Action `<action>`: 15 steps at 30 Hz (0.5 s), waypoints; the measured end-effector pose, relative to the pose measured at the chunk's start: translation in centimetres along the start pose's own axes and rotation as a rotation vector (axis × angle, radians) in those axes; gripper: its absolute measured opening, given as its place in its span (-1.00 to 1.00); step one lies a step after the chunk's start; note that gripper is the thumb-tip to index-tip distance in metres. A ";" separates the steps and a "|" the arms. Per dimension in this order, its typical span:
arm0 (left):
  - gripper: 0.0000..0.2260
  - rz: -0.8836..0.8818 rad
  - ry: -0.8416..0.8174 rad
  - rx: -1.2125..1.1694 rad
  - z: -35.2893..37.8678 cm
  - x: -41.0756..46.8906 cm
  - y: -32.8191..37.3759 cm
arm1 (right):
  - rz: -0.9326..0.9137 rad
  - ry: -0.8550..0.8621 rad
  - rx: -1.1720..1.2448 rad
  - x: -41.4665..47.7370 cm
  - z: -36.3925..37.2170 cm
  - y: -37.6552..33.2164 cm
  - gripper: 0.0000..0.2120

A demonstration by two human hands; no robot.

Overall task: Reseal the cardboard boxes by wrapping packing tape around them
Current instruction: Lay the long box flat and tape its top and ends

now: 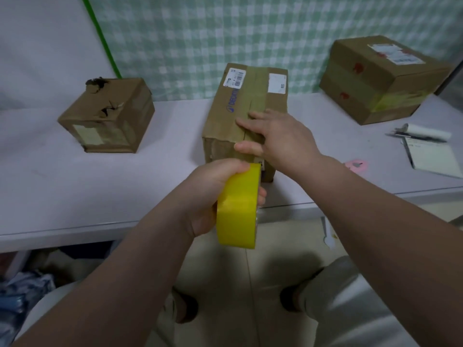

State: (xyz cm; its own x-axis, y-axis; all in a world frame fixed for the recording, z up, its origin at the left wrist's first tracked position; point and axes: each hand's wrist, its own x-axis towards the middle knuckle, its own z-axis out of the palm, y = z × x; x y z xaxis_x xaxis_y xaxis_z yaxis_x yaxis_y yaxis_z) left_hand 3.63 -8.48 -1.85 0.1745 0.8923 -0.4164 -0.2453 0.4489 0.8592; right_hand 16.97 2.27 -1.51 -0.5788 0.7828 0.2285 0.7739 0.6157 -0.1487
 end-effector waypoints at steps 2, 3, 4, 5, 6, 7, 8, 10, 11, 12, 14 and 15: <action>-0.82 -0.011 0.018 0.019 0.2 -0.5 -0.2 | -0.013 -0.001 0.004 -0.1 0.2 -0.1 -0.45; -0.82 -0.029 0.031 0.013 0.3 -0.8 -0.3 | -0.009 0.008 0.016 -0.1 0.3 0.0 -0.46; -0.82 -0.045 0.045 0.003 0.4 -1.0 -0.5 | 0.002 0.019 0.029 -0.1 0.4 0.1 -0.47; -0.81 -0.055 0.061 -0.005 0.4 -1.2 -0.7 | 0.011 0.025 0.024 -0.1 0.4 0.1 -0.47; -0.80 -0.054 0.076 -0.008 0.5 -1.3 -0.9 | 0.011 0.026 0.006 0.0 0.6 0.1 -0.46; -0.79 -0.046 0.091 -0.012 0.5 -1.3 -1.0 | 0.012 0.018 -0.009 0.1 0.7 0.1 -0.46; -0.78 -0.035 0.104 -0.022 0.5 -1.2 -1.1 | 0.017 0.008 -0.001 0.2 0.7 0.1 -0.46; -0.75 -0.025 0.111 -0.038 0.6 -0.7 -1.2 | 0.029 0.073 0.144 -0.2 0.9 0.5 -0.53; -0.75 -0.021 0.102 -0.035 0.7 -0.5 -1.2 | 0.068 0.174 0.246 -0.7 1.0 1.0 -0.59; -0.76 -0.016 0.090 -0.025 0.8 -0.4 -1.2 | 0.145 0.309 0.313 -1.3 1.2 1.7 -0.63; -0.76 -0.012 0.074 -0.017 0.9 -0.1 -1.4 | 0.389 0.513 0.258 -2.9 1.7 3.5 -0.68; -0.76 -0.012 0.074 -0.020 0.9 0.0 -1.4 | 0.515 0.514 0.190 -3.9 2.0 4.6 -0.70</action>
State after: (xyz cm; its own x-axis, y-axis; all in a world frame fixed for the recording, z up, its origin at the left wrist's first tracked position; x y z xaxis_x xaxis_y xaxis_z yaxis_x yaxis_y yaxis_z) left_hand 4.87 -9.13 -2.83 0.1068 0.8874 -0.4485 -0.2623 0.4603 0.8482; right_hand 22.22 2.25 -4.98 0.0732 0.8635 0.4991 0.8294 0.2252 -0.5113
